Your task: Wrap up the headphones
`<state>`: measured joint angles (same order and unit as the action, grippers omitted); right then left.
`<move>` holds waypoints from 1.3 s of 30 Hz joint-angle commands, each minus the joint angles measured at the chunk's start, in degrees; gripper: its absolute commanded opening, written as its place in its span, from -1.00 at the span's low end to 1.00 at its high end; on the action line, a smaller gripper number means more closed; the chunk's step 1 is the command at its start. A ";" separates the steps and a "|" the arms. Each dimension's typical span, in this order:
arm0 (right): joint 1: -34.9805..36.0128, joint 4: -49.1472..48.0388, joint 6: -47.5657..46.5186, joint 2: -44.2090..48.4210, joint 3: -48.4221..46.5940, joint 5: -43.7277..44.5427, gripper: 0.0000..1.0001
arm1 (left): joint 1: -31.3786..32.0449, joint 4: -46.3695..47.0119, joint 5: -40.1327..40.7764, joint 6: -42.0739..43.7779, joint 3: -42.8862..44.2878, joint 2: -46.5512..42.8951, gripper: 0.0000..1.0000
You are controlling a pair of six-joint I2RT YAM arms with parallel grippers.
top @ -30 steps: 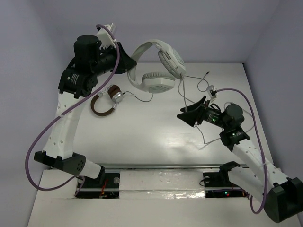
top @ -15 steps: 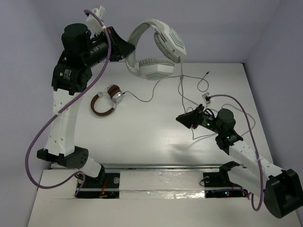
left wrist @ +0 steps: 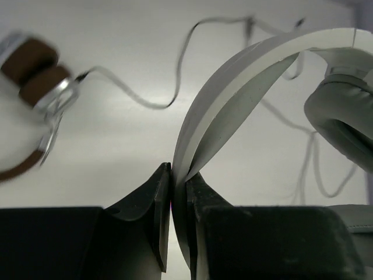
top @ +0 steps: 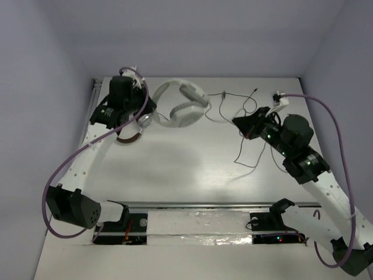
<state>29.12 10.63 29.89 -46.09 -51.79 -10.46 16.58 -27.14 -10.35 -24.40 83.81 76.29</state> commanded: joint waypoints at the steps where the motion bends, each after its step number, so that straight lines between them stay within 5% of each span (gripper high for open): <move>1: 0.23 12.64 -7.20 -4.09 -11.55 17.01 -1.00 | -0.14 5.16 3.93 1.02 -8.55 -7.29 -1.00; 4: 0.23 13.97 -10.90 -10.15 -22.19 20.92 -1.00 | 0.38 5.07 3.50 1.81 -15.59 -9.32 -1.00; 8: 0.75 17.99 -16.16 -21.37 -39.73 11.21 -1.00 | 2.84 4.81 3.06 4.09 -20.78 -8.97 -1.00; 16: 3.92 26.28 -22.50 -34.94 -52.79 7.30 -1.00 | 11.36 6.04 -5.90 8.58 -22.11 -3.18 -1.00; 26: 7.44 24.53 -21.19 -44.26 -50.62 9.31 -1.00 | 22.61 11.22 -13.99 9.90 -19.74 2.81 -1.00; 39: 6.30 16.36 -14.87 -43.04 -34.70 17.76 -1.00 | 23.41 16.68 -17.16 7.97 -20.35 -7.72 -1.00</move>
<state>36.27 33.80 12.23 -91.94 -87.48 5.41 39.70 -16.47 -23.88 -14.13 61.17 74.72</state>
